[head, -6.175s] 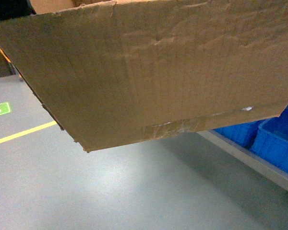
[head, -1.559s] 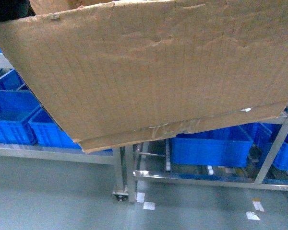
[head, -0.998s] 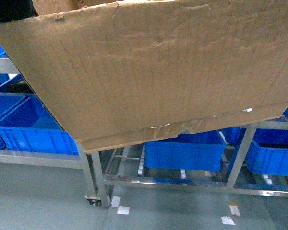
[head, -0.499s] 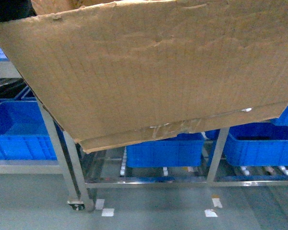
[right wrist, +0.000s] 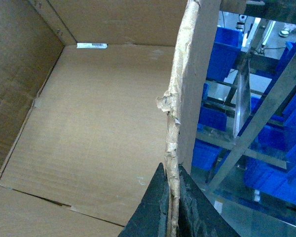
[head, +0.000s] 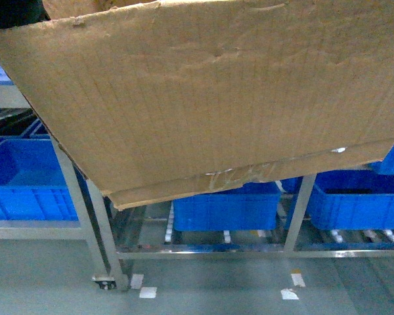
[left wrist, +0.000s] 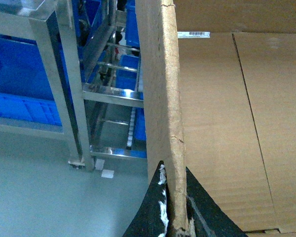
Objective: Sort boxes to right shelf from conveyor
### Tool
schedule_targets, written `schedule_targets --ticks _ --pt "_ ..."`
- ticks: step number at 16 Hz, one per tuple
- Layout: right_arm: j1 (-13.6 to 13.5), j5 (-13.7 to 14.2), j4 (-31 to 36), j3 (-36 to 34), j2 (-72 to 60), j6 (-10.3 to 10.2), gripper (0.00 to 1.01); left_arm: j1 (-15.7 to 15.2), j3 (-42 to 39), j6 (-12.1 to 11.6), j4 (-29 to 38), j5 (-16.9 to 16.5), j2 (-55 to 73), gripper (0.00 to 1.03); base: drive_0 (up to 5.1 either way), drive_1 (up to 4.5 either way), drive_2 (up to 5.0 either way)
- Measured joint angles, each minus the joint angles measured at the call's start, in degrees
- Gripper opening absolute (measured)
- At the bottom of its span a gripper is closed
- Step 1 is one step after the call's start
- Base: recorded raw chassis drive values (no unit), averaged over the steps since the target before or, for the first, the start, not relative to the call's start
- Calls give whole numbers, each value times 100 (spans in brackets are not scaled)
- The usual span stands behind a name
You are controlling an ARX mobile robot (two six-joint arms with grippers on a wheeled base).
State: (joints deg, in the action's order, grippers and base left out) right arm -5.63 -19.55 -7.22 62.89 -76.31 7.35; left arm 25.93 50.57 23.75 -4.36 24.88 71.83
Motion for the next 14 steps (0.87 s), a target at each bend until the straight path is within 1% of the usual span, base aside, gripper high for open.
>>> schedule_targets --ticks 5,14 --pt "0 2 0 2 28 2 2 0 0 -2 7 -2 -20 2 7 411 -397" --pt "0 -2 2 0 -9 0 2 -13 0 0 7 -15 9 2 0 0 0"
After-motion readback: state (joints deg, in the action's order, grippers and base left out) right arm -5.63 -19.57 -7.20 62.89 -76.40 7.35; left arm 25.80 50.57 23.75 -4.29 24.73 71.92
